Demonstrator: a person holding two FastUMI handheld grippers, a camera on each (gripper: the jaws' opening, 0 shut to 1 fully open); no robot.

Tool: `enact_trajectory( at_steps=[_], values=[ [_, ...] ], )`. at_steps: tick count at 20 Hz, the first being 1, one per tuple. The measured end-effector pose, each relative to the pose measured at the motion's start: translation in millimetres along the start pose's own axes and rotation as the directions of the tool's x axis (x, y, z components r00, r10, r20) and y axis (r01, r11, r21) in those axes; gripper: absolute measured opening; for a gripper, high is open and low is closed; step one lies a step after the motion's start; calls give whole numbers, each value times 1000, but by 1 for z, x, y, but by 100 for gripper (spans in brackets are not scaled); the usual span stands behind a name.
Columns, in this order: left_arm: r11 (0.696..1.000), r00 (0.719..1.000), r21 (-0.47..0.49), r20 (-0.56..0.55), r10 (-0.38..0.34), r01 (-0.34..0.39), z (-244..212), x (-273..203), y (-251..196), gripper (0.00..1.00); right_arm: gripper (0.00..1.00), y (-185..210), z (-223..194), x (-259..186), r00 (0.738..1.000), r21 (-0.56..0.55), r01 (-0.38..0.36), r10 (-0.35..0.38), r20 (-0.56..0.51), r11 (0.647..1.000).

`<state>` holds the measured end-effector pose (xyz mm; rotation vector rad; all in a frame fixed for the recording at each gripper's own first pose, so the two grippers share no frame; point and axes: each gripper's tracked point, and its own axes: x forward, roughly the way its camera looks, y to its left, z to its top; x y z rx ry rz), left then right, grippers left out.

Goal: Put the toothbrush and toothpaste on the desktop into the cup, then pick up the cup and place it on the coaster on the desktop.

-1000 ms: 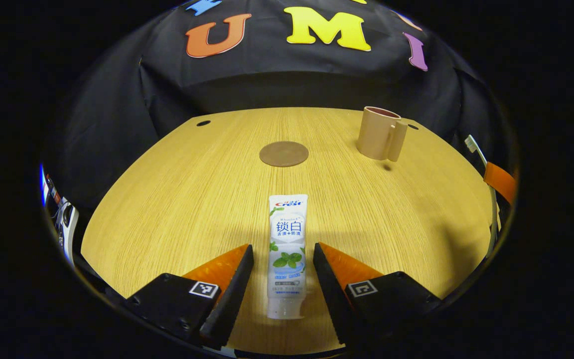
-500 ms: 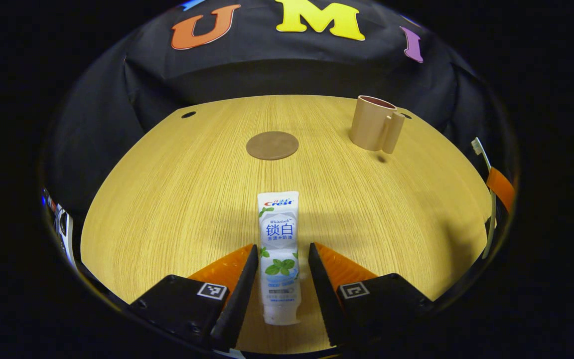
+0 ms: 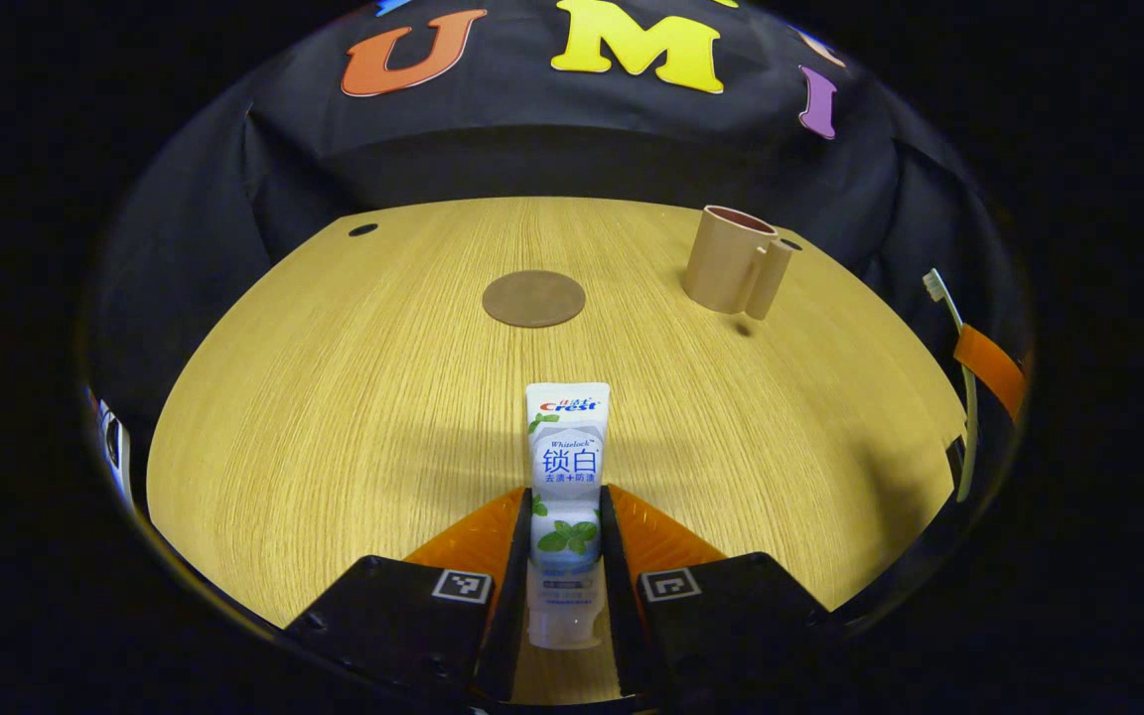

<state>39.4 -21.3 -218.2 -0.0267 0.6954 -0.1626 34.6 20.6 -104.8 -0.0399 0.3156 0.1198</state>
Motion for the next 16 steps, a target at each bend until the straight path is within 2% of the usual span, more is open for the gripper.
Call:
enact_trajectory(
  at_steps=[5, 10, 16],
  values=[
    [998, 989, -60, 149, -20, 29, 46, -20, 11, 40, 0, 5, 27, 12, 999, -4, 11, -11, 35, 1000],
    [999, 963, -30, 270, -10, 19, 80, -48, 27, 40, 0, 16, 62, 46, 997, 6, 5, -5, 74, 1000],
    [999, 942, -22, 334, -22, 31, 96, -61, 31, 40, 0, 40, 124, 111, 980, 7, -70, 67, 190, 998]
  ],
)
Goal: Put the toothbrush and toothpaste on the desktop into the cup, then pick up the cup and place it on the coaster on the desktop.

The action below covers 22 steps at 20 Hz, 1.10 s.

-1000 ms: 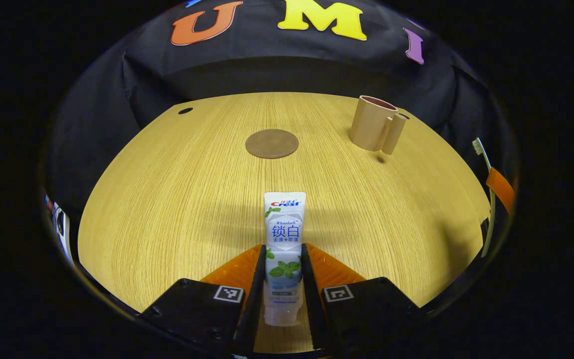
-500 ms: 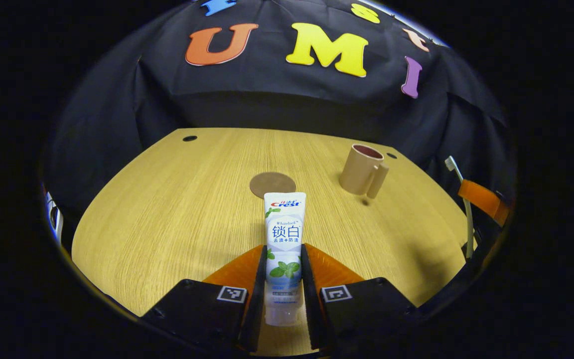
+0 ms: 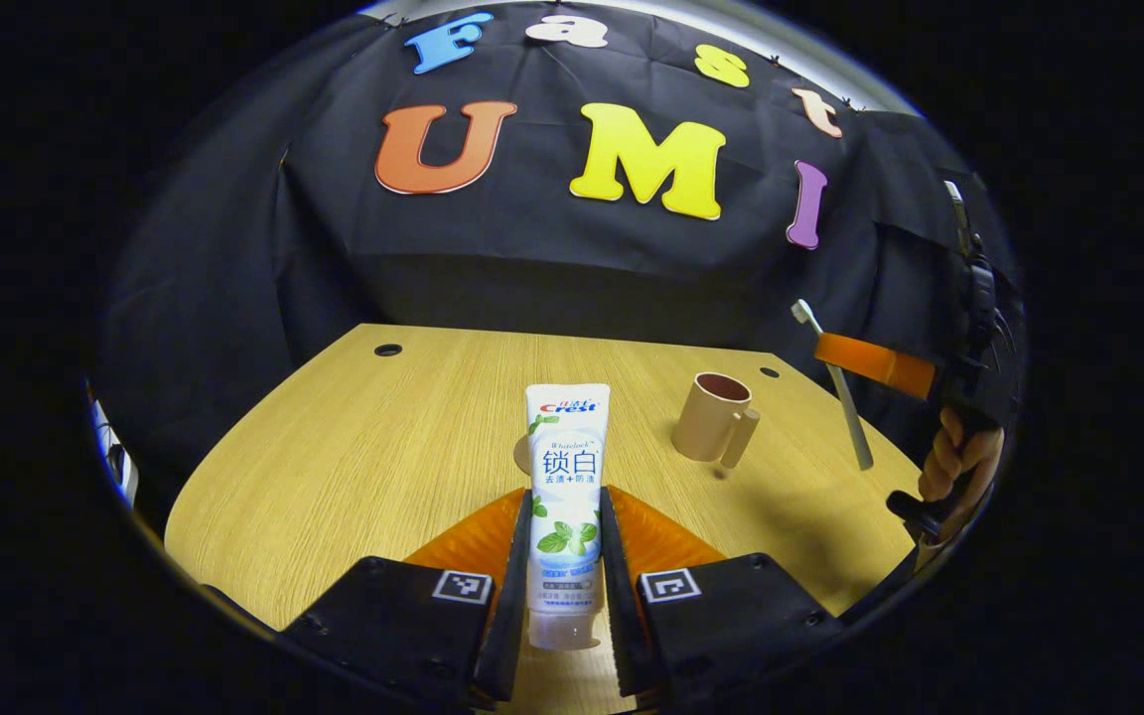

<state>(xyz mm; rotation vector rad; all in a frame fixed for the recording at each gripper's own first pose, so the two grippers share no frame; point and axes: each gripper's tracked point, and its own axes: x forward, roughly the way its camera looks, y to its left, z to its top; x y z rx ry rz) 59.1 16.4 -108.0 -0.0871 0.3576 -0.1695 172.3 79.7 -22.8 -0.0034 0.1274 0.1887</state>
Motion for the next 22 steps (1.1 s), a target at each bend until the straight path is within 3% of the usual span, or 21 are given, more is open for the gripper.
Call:
enact_trajectory(
  at_steps=[4, 8, 12, 16, 22],
  values=[
    [999, 997, -20, 62, -35, 37, 12, 0, -6, 40, 0, -7, 20, 58, 996, 28, -22, 20, 85, 999],
    [999, 999, 28, 46, -28, 26, 4, 6, -9, 40, 0, -12, 23, 94, 995, 27, -37, 34, 97, 999],
    [999, 1000, 14, -6, -31, 31, -7, 18, -13, 41, 0, -4, 31, 121, 989, -26, -67, 70, 129, 997],
    [999, 999, 22, 10, -31, 31, 1, 24, -17, 40, 0, -5, 18, 151, 992, -62, -66, 72, 102, 996],
    [999, 999, 21, 12, -45, 45, 7, 33, -19, 40, 0, -9, 10, 163, 994, -13, -107, 107, 38, 994]
  ],
)
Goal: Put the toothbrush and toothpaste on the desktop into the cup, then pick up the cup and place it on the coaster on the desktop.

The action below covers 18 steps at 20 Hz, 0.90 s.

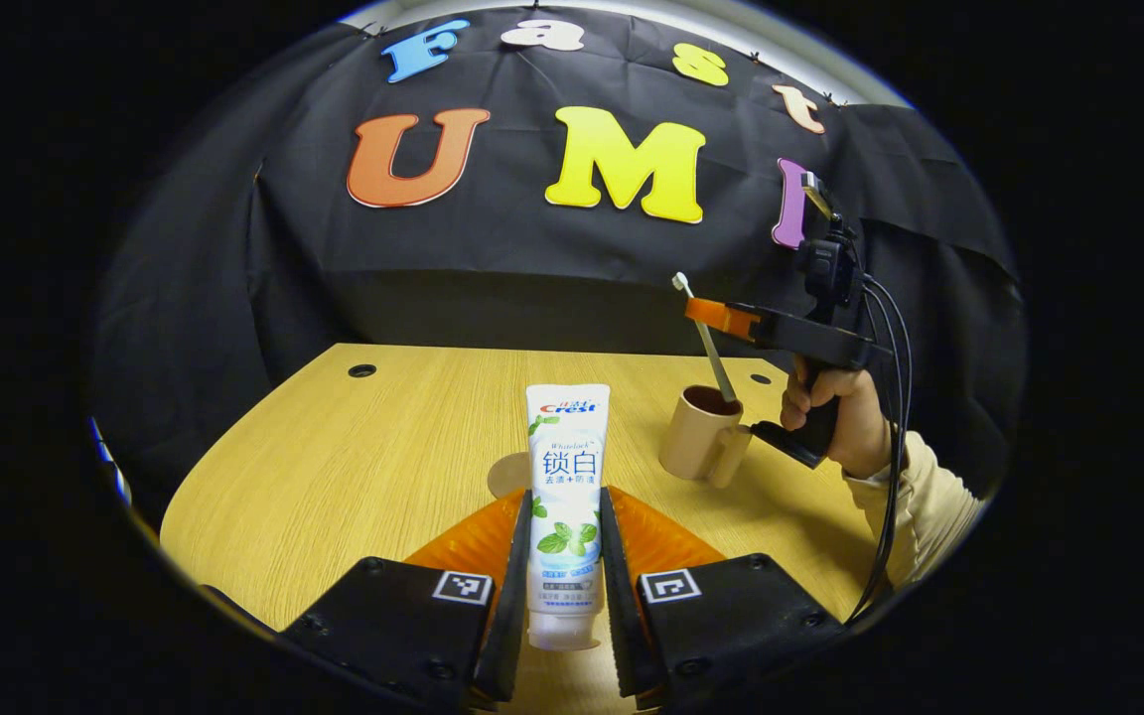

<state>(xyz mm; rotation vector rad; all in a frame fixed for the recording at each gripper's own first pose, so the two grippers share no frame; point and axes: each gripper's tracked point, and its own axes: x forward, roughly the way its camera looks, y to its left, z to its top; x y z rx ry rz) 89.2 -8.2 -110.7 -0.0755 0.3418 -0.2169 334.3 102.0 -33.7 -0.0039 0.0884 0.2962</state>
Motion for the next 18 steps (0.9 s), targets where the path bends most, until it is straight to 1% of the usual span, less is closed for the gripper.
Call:
enact_trajectory(
  at_steps=[1, 2, 3, 4, 5, 7, 9, 10, 12, 13, 14, 15, 17, 18],
  values=[
    [1000, 1000, -1, -3, -1, 1, -1, 1, 1, 40, 0, -2, 0, 0, 1000, -3, 5, -5, -2, 1000],
    [1000, 1000, -3, -4, 3, -3, -1, 2, 2, 45, 0, -3, 2, 0, 1000, -11, 11, -12, -5, 1000],
    [1000, 1000, -2, -8, 7, -7, -1, 4, 4, 40, 0, -4, 1, -1, 1000, -19, 17, -17, -7, 1000],
    [1000, 1000, -1, -12, 12, -12, -2, 5, 6, 45, 0, 0, 0, -2, 1000, -20, 3, -3, -12, 1000],
    [1000, 1000, 2, -11, 13, -13, 0, 6, 7, 40, 0, 0, -3, -2, 1000, -31, 4, -5, -22, 1000],
    [1000, 1000, 6, -15, 14, -13, 0, 6, 5, 40, 1, -8, -10, 0, 998, -51, 26, -28, -47, 998],
    [1000, 1000, 6, -17, 4, -4, 1, 7, 1, 40, 2, -12, -15, -1, 997, -23, 34, -35, -73, 999],
    [1000, 1000, 9, -17, 1, -1, 1, 8, 0, 40, 3, -13, -14, -3, 997, -3, 32, -32, -75, 999],
    [1000, 1000, 13, -14, 5, -5, 5, 10, -1, 40, 3, -20, -14, -7, 996, 10, 49, -49, -79, 999],
    [1000, 1000, 12, -13, 5, -5, 7, 12, -2, 40, 8, -23, -14, -7, 995, 21, 53, -51, -82, 998],
    [1000, 1000, 7, -11, 1, -1, 9, 15, -4, 40, 8, -22, -16, -10, 995, 32, 44, -41, -87, 999],
    [1000, 1000, 1, -8, -4, 4, 12, 18, -7, 40, 12, -21, -16, -13, 996, 41, 29, -25, -91, 999],
    [1000, 1000, 0, 12, -5, 5, 20, 24, -12, 40, 27, -24, -16, -20, 996, 28, 25, -23, -90, 999],
    [1000, 999, 2, 32, -2, 1, 27, 27, -13, 40, 32, -27, -17, -23, 996, 21, 29, -27, -87, 999]
  ],
)
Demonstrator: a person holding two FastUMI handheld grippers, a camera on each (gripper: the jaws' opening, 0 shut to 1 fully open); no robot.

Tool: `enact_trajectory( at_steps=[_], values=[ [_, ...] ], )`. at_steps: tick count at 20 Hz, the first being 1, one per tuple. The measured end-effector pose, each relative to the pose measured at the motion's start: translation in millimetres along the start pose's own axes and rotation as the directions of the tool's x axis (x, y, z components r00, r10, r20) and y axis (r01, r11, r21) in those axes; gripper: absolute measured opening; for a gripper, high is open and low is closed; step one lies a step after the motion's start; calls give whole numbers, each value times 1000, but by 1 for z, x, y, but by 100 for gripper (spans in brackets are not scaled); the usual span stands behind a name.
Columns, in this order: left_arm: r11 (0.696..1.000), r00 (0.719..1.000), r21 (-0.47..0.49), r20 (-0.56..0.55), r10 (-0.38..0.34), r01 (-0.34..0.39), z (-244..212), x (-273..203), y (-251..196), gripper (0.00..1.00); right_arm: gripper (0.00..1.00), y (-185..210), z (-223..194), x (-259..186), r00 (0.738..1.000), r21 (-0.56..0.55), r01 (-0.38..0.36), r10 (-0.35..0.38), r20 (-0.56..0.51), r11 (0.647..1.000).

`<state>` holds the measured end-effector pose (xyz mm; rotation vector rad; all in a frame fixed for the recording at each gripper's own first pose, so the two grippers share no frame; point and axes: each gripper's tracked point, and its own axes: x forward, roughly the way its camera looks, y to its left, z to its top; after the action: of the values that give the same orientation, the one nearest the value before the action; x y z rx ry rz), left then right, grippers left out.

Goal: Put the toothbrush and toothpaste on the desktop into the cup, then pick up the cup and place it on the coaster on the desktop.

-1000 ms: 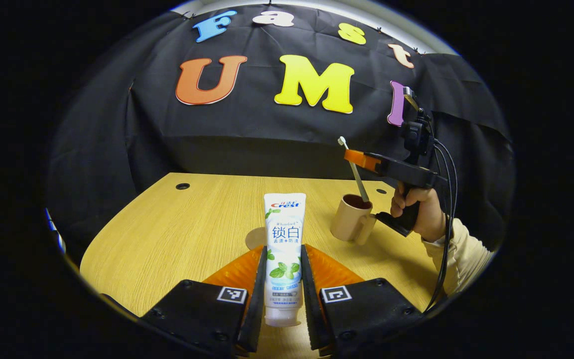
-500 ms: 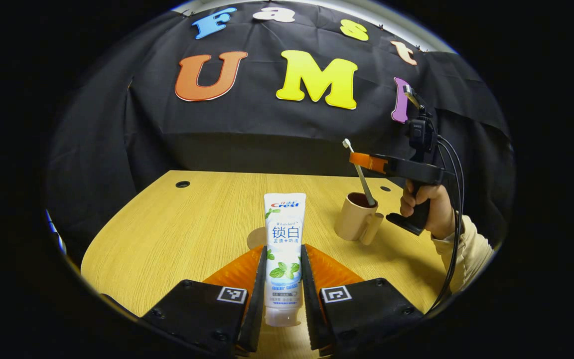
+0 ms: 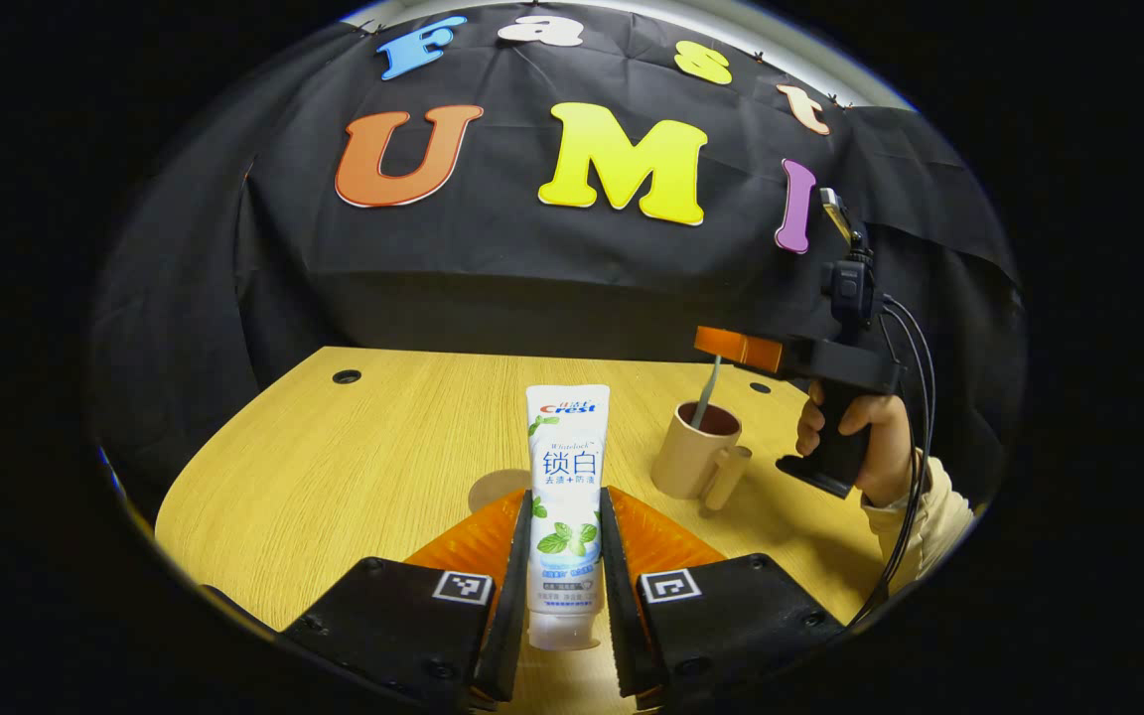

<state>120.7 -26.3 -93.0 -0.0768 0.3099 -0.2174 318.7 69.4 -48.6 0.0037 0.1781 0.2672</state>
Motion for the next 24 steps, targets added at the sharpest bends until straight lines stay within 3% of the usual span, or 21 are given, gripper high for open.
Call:
enact_trajectory(
  at_steps=[4, 6, 9, 14, 21, 22, 24],
  values=[
    [999, 994, -16, 102, -37, 38, 32, 19, -20, 40, 75, -3, -10, -22, 999, -43, -31, 31, -6, 999],
    [999, 989, -12, 139, -51, 53, 45, 32, -28, 40, 98, -12, -6, -37, 999, -86, -4, 8, 47, 996],
    [996, 980, -24, 181, -81, 87, 60, 50, -40, 40, 96, -24, -11, -61, 997, -138, 11, -1, 74, 990],
    [989, 959, -4, 242, -146, 151, 83, 89, -66, 40, 96, -54, -21, -89, 993, -93, 48, -37, 112, 994],
    [955, 903, 44, 314, -292, 293, 113, 137, -122, 40, 96, -81, -29, -93, 988, 36, 80, -84, 130, 996],
    [947, 892, 42, 325, -314, 318, 113, 142, -128, 44, 96, -89, -31, -92, 989, 62, 86, -92, 114, 994],
    [930, 877, 22, 327, -353, 366, 110, 153, -139, 40, 97, -98, -30, -92, 990, 134, 77, -92, 104, 988]
  ],
)
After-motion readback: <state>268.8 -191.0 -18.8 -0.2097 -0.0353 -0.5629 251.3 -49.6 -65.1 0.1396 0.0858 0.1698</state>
